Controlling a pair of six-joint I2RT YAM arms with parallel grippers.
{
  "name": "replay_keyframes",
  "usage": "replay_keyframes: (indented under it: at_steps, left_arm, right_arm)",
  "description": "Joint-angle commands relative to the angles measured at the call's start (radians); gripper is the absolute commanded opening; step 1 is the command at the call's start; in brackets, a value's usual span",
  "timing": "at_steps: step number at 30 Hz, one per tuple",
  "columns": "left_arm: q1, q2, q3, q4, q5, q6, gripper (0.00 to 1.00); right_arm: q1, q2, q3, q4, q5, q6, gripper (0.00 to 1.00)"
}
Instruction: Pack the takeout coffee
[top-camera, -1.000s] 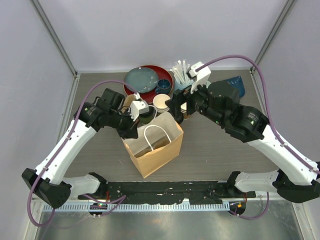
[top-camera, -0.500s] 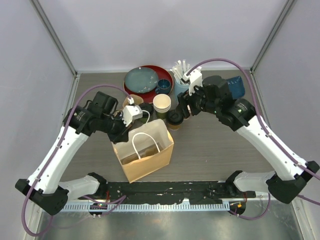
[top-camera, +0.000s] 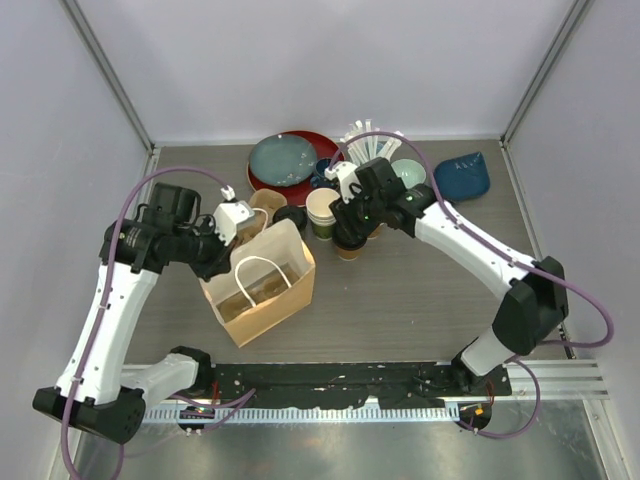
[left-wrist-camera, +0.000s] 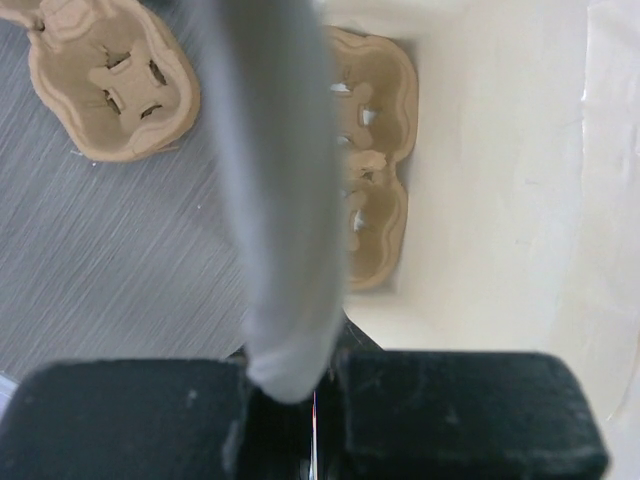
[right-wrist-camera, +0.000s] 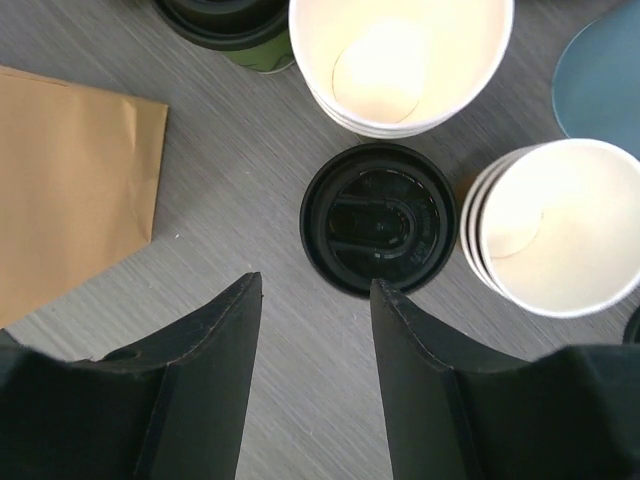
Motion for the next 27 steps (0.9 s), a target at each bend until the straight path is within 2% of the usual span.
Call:
replay_keyframes:
  at_steps: [1,16,27]
  left_arm:
    - [0.017,-0.005,-0.019,-0.137,0.024,0.024,0.0]
    - [0.026,0.023,-0.011,-0.14,0.058,0.033,0.0]
    - [0.026,0.04,-0.013,-0.148,0.084,0.044,0.0]
  right_arm:
    - [0.0,0.065,0.029,0.074,-0.016,-0.025,0.52]
    - [0.003,0.163,-0.025,0.146,-0.062,-0.134,0.46]
    - [0.018,0.177,-0.082,0.21,-0.011,-0.171,0.38]
